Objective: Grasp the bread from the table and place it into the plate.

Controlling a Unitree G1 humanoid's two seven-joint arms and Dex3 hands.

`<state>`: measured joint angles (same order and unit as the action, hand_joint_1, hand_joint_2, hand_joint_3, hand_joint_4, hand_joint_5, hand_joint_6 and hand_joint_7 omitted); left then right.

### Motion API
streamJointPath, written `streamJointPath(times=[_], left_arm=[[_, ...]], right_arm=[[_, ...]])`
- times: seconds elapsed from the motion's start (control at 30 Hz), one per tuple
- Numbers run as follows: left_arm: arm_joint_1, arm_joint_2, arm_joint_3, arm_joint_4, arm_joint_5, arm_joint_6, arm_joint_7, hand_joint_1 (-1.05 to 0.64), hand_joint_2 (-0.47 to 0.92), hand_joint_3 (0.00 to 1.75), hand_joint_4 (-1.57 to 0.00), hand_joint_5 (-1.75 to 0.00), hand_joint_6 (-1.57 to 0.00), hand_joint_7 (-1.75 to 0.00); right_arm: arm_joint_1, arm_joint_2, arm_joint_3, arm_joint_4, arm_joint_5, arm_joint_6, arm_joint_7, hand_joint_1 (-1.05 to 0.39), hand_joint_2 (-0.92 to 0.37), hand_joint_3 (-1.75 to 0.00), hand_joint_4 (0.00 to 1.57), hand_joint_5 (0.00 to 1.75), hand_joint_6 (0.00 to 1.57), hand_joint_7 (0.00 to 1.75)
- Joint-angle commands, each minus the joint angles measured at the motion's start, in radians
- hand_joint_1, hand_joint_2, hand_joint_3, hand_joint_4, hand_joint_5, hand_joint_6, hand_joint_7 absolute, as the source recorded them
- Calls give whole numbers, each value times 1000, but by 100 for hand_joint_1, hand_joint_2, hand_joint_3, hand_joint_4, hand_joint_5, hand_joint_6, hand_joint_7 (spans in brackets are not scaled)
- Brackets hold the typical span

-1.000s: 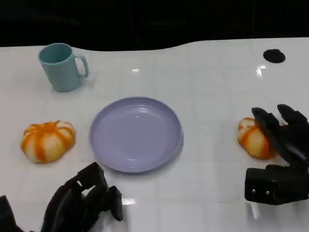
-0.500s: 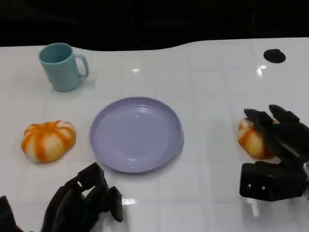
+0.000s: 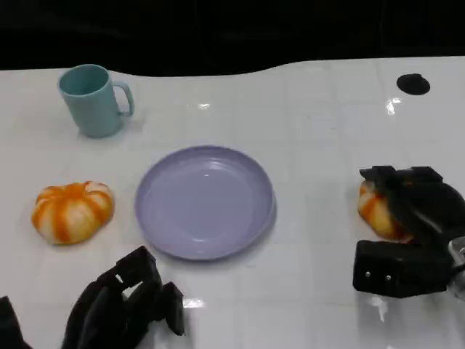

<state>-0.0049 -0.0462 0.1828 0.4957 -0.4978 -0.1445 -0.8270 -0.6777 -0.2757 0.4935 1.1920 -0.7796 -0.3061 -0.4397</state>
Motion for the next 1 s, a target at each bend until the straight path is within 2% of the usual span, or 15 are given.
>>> streamJointPath(times=[0.03, 0.1, 0.2, 0.3, 0.37, 0.4, 0.47, 0.5, 0.57, 0.63, 0.67, 0.7, 0.77, 0.87, 1.0], left_arm=[[11, 17, 7, -15, -6, 8, 2, -65, 92, 21, -83, -175, -67, -169], [12, 17, 7, -16, -5, 5, 3, -65, 92, 21, -83, -175, -67, -168], [12, 17, 7, -14, -2, -3, 3, -66, 92, 22, -83, -175, -67, -169], [13, 18, 9, -15, -4, -1, 1, -67, 92, 22, -83, -175, -67, -168], [16, 18, 8, -17, -3, -3, 0, -66, 92, 22, -83, -175, -67, -168], [17, 17, 8, -19, -4, -2, 0, -66, 92, 22, -82, -175, -67, -168], [18, 17, 9, -21, -6, 1, -1, -66, 92, 22, -82, -175, -67, -168], [19, 17, 8, -23, -7, 4, -1, -66, 92, 22, -82, -175, -67, -167], [21, 18, 8, -26, -7, 6, -2, -66, 92, 21, -83, -175, -67, -167], [23, 19, 7, -31, -10, 13, -2, -65, 92, 22, -83, -175, -67, -167], [25, 19, 7, -34, -12, 19, -2, -65, 92, 22, -82, -175, -68, -166], [26, 19, 7, -38, -13, 24, 1, -64, 92, 22, -82, -175, -68, -166], [29, 19, 6, -42, -13, 27, 3, -64, 92, 21, -82, -175, -68, -166], [30, 19, 7, -44, -12, 28, 4, -64, 92, 21, -82, -175, -68, -165], [30, 19, 6, -43, -11, 23, 0, -64, 92, 22, -82, -175, -68, -165]], right_arm=[[-28, 8, 4, 45, 18, 10, 0, -93, -20, -135, 0, 120, 0, 102], [-35, 16, 12, 63, 13, 21, -12, -90, -19, -138, 0, 145, 0, 124], [-40, 27, 19, 86, 13, 35, -30, -79, -7, -163, 0, 168, 0, 152], [-42, 34, 25, 101, 16, 43, -47, -71, -2, -173, 4, 174, 1, 171], [-41, 37, 23, 109, 22, 41, -58, -69, -4, -174, 12, 174, 6, 174], [-39, 38, 23, 112, 25, 38, -69, -66, -4, -174, 25, 175, 15, 174], [-36, 38, 26, 116, 22, 31, -98, -64, -3, -175, 36, 175, 23, 175], [-33, 36, 30, 117, 18, 23, -123, -62, -6, -175, 50, 175, 34, 175], [-29, 35, 34, 122, 15, 9, -163, -59, -18, -175, 66, 175, 48, 175], [-27, 35, 39, 127, 11, 4, -187, -59, -41, -175, 103, 175, 81, 175], [-27, 35, 44, 129, 7, 2, -201, -60, -53, -175, 129, 175, 95, 175], [-26, 34, 52, 131, -1, 4, -216, -61, -58, -175, 143, 175, 103, 175], [-24, 33, 63, 134, -11, 2, -252, -62, -57, -175, 153, 175, 118, 175], [-22, 37, 69, 137, -13, 5, -282, -67, -59, -175, 157, 175, 135, 175], [-17, 41, 79, 137, -17, 0, -350, -68, -59, -165, 157, 175, 124, 175]])
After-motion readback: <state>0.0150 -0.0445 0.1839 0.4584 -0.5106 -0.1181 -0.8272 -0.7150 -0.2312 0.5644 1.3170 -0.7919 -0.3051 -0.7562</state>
